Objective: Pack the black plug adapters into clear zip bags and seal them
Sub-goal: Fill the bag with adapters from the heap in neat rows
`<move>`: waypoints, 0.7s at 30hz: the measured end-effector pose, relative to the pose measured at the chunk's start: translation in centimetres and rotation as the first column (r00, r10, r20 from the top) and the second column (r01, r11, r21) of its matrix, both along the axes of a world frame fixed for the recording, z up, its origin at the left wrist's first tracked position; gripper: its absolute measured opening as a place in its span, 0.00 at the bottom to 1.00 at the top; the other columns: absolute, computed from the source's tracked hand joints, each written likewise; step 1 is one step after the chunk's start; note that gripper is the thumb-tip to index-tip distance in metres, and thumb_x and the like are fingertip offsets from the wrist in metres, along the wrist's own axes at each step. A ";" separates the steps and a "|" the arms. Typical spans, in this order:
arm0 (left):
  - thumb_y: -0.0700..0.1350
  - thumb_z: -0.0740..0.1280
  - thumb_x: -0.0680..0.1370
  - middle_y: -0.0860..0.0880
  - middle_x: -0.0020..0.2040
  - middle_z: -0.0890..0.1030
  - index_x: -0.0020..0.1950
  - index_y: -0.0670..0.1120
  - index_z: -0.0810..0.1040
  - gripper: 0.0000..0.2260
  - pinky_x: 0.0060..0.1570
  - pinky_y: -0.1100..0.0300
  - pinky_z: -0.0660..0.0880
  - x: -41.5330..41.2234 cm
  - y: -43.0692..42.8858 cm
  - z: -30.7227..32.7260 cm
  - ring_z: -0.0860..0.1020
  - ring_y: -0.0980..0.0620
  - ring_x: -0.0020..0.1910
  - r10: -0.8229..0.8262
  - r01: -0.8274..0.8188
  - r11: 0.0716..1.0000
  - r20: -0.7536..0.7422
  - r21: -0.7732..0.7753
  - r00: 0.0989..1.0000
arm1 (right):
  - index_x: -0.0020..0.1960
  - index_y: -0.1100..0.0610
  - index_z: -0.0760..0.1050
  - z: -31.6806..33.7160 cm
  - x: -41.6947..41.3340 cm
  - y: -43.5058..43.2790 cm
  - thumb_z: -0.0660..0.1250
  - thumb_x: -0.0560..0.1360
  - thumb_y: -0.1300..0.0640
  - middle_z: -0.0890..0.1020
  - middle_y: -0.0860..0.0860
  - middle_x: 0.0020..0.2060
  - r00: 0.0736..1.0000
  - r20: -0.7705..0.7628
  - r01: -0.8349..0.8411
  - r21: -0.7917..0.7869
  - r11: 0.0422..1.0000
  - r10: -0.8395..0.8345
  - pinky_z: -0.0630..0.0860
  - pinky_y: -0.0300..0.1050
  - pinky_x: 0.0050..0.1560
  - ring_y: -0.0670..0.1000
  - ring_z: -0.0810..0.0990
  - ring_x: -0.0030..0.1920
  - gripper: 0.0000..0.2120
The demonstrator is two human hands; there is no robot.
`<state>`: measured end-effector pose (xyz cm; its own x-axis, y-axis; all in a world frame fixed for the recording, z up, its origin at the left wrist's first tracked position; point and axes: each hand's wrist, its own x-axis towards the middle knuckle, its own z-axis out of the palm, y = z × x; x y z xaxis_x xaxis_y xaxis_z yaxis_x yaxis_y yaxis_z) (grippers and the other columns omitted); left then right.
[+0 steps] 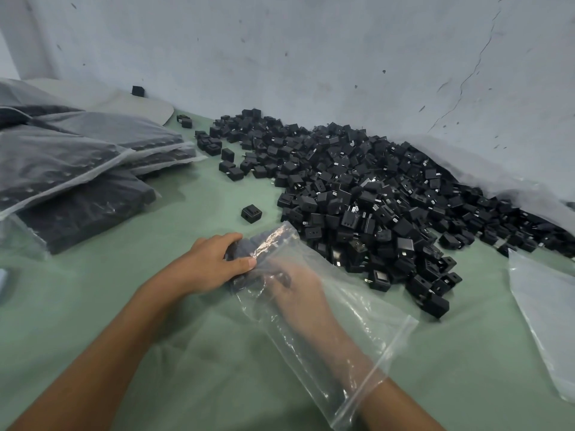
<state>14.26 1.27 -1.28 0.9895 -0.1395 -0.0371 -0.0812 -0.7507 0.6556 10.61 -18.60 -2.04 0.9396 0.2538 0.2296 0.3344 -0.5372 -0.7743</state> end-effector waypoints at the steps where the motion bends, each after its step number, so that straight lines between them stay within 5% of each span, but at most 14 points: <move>1: 0.61 0.68 0.76 0.52 0.59 0.77 0.72 0.50 0.70 0.27 0.60 0.55 0.71 0.0 0.0 0.0 0.74 0.50 0.57 -0.006 0.006 1.000 -0.001 -0.025 1.000 | 0.54 0.46 0.83 0.2 0.0 0.0 0.65 0.79 0.62 0.82 0.41 0.53 1.000 0.013 -0.005 -0.035 0.999 0.005 0.77 0.45 0.58 0.42 0.79 0.56 0.13; 7: 0.59 0.68 0.77 0.52 0.59 0.78 0.70 0.51 0.72 0.24 0.61 0.54 0.72 -0.2 -0.1 0.2 0.77 0.51 0.57 0.002 -0.002 0.998 0.002 -0.067 1.000 | 0.60 0.60 0.80 0.9 -0.5 0.1 0.60 0.83 0.60 0.82 0.55 0.56 0.998 0.054 0.032 -0.115 0.993 -0.026 0.73 0.50 0.61 0.54 0.79 0.58 0.11; 12: 0.59 0.69 0.77 0.55 0.59 0.78 0.70 0.53 0.72 0.24 0.58 0.58 0.72 -0.2 0.0 0.3 0.77 0.54 0.56 -0.012 0.013 0.998 0.015 -0.068 1.000 | 0.60 0.63 0.78 2.1 -1.4 0.6 0.46 0.75 0.42 0.81 0.57 0.55 0.999 0.031 0.025 -0.142 0.990 -0.021 0.72 0.48 0.60 0.56 0.78 0.57 0.33; 16: 0.59 0.70 0.76 0.55 0.58 0.80 0.68 0.53 0.73 0.23 0.60 0.54 0.74 0.0 0.2 0.2 0.78 0.54 0.55 -0.025 0.025 0.997 -0.010 -0.077 1.000 | 0.58 0.57 0.81 1.1 -0.9 0.5 0.63 0.82 0.52 0.81 0.54 0.54 1.000 0.013 0.017 -0.149 0.989 -0.015 0.73 0.51 0.60 0.54 0.78 0.56 0.12; 21: 0.60 0.69 0.76 0.56 0.54 0.81 0.61 0.56 0.76 0.17 0.60 0.53 0.75 0.5 -0.2 -0.2 0.79 0.56 0.53 0.050 -0.051 0.993 -0.015 -0.107 0.999 | 0.57 0.59 0.81 0.2 -0.2 0.7 0.68 0.80 0.56 0.81 0.56 0.54 0.997 0.073 -0.002 -0.137 0.991 0.012 0.74 0.54 0.59 0.57 0.79 0.57 0.09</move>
